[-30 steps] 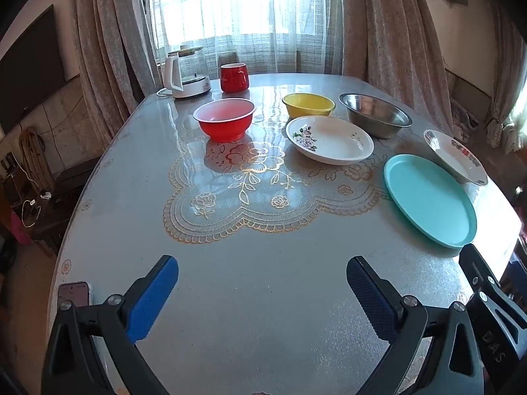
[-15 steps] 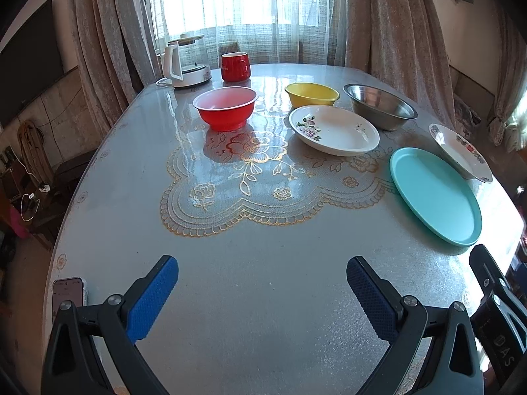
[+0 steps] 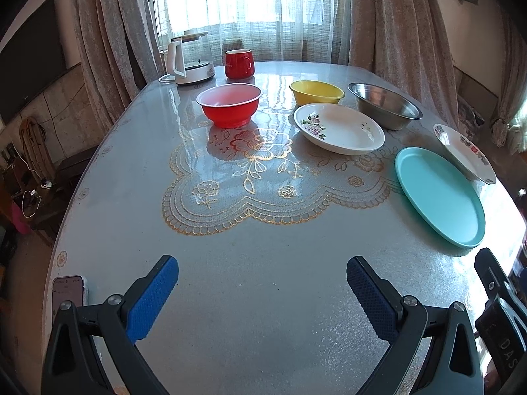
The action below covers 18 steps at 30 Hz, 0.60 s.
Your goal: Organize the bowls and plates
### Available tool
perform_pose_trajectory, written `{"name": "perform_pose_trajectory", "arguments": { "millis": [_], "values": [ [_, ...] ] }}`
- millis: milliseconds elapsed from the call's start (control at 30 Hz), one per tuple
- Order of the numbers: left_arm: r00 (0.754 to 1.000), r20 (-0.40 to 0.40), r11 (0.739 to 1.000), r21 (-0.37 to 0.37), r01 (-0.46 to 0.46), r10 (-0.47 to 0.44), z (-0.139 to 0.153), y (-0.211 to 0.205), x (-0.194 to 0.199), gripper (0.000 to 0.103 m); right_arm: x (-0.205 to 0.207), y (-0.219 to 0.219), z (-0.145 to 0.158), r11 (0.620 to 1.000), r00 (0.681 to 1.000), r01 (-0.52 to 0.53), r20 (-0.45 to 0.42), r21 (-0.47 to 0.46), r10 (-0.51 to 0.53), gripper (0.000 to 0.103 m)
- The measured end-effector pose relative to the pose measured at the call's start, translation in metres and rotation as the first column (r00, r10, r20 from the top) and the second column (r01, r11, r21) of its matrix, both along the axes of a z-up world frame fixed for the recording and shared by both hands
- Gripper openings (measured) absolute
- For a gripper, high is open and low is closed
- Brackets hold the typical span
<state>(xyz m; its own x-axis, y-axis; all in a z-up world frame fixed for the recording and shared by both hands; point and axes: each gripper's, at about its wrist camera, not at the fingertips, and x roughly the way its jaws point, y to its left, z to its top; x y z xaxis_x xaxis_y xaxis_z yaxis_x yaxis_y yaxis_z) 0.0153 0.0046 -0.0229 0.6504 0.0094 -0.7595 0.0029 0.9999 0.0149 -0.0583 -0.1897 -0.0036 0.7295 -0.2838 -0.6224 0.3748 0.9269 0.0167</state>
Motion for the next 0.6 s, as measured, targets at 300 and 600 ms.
{"name": "perform_pose_trajectory", "arguments": {
  "millis": [300,600],
  "values": [
    [1.0,0.001,1.0,0.009,-0.001,0.001,-0.0008,-0.001,-0.0004,0.103,-0.0008,-0.0005,0.001,1.0,1.0,0.003,0.005,-0.001,-0.003,0.102],
    [1.0,0.003,1.0,0.007,0.001,-0.001,0.0003,0.0003,-0.0007,0.103,0.0001,-0.0008,-0.0009,1.0,1.0,0.0,-0.001,0.002,0.0,0.102]
  ]
}}
